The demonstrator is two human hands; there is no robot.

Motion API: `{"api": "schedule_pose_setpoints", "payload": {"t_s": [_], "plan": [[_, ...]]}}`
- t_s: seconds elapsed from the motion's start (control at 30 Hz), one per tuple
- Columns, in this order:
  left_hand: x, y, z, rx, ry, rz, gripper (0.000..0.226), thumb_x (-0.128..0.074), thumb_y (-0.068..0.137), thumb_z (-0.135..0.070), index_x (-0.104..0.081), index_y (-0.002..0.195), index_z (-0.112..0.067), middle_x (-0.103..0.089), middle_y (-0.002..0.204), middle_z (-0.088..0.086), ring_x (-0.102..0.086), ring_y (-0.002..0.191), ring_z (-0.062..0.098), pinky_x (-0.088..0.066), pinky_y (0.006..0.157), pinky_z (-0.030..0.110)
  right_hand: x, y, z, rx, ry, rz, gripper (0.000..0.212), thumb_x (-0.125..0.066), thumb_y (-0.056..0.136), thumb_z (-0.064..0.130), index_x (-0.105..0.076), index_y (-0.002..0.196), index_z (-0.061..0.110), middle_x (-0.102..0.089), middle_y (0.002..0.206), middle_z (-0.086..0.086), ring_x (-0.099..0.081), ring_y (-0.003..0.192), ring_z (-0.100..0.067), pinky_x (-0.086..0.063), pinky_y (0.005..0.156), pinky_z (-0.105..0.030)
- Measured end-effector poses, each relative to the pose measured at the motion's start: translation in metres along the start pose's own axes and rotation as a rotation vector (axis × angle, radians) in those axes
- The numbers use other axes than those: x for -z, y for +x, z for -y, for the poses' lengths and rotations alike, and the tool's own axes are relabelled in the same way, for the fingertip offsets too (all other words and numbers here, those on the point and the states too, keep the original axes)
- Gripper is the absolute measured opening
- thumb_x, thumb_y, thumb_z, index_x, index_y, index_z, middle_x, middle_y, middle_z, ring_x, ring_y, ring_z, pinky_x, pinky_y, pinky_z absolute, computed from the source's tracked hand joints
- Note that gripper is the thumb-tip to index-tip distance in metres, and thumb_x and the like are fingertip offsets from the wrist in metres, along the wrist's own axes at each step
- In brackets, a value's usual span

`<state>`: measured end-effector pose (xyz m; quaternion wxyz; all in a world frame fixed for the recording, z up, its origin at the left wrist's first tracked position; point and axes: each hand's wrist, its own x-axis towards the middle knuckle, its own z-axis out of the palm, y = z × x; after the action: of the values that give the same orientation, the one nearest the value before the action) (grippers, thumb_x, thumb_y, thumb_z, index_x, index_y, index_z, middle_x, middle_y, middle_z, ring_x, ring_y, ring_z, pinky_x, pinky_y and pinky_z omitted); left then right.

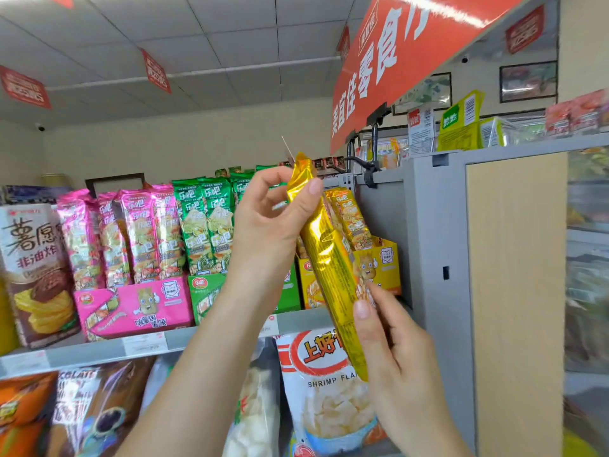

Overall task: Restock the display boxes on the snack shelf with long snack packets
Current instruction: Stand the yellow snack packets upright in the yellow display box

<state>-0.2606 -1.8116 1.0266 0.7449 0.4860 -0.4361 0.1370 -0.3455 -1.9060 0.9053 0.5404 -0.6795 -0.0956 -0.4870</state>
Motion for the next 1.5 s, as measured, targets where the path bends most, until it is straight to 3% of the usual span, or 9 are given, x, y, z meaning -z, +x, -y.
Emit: {"api": "schedule_pose_setpoints", "payload": {"t_s": [0.3,0.4,0.53,0.67,0.87,1.07,1.23,1.37,1.5], "plan": [[-0.008,-0.034,0.015,0.156,-0.089,0.102,0.062,-0.085,0.058,-0.031,-0.054,0.108,-0.052,-0.075,0.092,0.003,-0.071,0.082,0.021,-0.057,0.063,0.033,0.002,-0.004,0.004,-0.068,-0.016,0.008,0.044,-0.038,0.089,0.063,-0.063,0.116,0.039,-0.072,0.088,0.011,-0.067,0.072,-0.005,-0.055,0.057,-0.029],[-0.007,-0.042,0.016,0.193,-0.072,0.067,0.071,-0.085,0.06,-0.028,-0.052,0.121,-0.037,-0.075,0.092,0.004,-0.072,0.082,0.021,-0.058,0.064,0.034,0.003,-0.005,0.005,-0.052,-0.042,0.01,0.041,-0.038,0.09,0.062,-0.064,0.109,0.037,-0.066,0.074,0.008,-0.057,0.057,-0.003,-0.047,0.048,-0.028],[-0.006,-0.056,0.022,0.209,-0.031,0.132,0.031,-0.078,0.072,-0.019,-0.066,0.099,-0.017,-0.075,0.089,0.0,-0.071,0.078,0.014,-0.056,0.066,0.026,0.004,-0.001,0.005,-0.024,-0.082,-0.058,0.034,-0.043,0.089,0.059,-0.065,0.096,0.035,-0.063,0.08,0.013,-0.059,0.07,-0.003,-0.042,0.059,-0.014],[-0.004,-0.068,0.028,0.227,0.012,0.116,0.032,-0.081,0.07,-0.021,-0.068,0.099,-0.017,-0.076,0.089,0.003,-0.071,0.077,0.016,-0.059,0.069,0.031,0.006,0.0,0.004,-0.111,-0.01,-0.076,0.037,-0.056,0.081,0.062,-0.062,0.105,0.034,-0.067,0.091,0.011,-0.067,0.082,-0.003,-0.05,0.065,-0.014],[0.008,-0.059,0.026,0.276,-0.175,-0.028,0.047,-0.074,0.074,-0.026,-0.06,0.113,-0.005,-0.073,0.093,0.014,-0.07,0.082,0.027,-0.06,0.076,0.045,0.025,-0.004,0.01,-0.329,0.338,0.408,0.037,-0.074,0.075,0.042,-0.066,0.111,0.046,-0.074,0.099,-0.001,-0.071,0.079,-0.012,-0.052,0.064,-0.018],[0.002,-0.062,0.032,0.439,-0.319,-0.017,0.067,-0.067,0.079,-0.035,-0.051,0.131,0.004,-0.063,0.121,0.024,-0.06,0.107,0.035,-0.053,0.085,0.047,0.019,-0.011,0.001,-0.236,0.264,0.203,0.042,-0.078,0.073,0.021,-0.069,0.112,0.035,-0.073,0.086,0.003,-0.064,0.073,-0.008,-0.054,0.066,-0.024],[-0.003,-0.058,0.036,0.396,-0.102,0.004,0.052,-0.074,0.072,-0.042,-0.066,0.113,-0.011,-0.073,0.11,0.013,-0.069,0.104,0.031,-0.058,0.087,0.041,0.02,-0.021,-0.001,-0.14,0.065,0.184,0.053,-0.08,0.07,0.048,-0.06,0.119,0.049,-0.073,0.089,0.004,-0.067,0.073,-0.009,-0.054,0.065,-0.021],[0.003,-0.052,0.034,0.413,-0.222,-0.052,0.067,-0.077,0.077,-0.023,-0.051,0.135,-0.003,-0.074,0.105,0.011,-0.071,0.091,0.024,-0.058,0.083,0.039,0.027,-0.021,0.002,-0.233,0.234,0.176,0.052,-0.065,0.075,0.068,-0.062,0.123,0.046,-0.069,0.075,-0.001,-0.061,0.067,-0.01,-0.052,0.064,-0.023],[0.0,-0.053,0.033,0.394,-0.323,-0.091,0.064,-0.064,0.079,-0.02,-0.046,0.136,0.004,-0.072,0.099,0.01,-0.068,0.085,0.022,-0.057,0.08,0.038,0.028,-0.018,0.009,-0.415,0.529,0.133,0.033,-0.068,0.083,0.05,-0.074,0.108,0.029,-0.071,0.076,-0.008,-0.061,0.061,-0.015,-0.049,0.054,-0.021]]}}
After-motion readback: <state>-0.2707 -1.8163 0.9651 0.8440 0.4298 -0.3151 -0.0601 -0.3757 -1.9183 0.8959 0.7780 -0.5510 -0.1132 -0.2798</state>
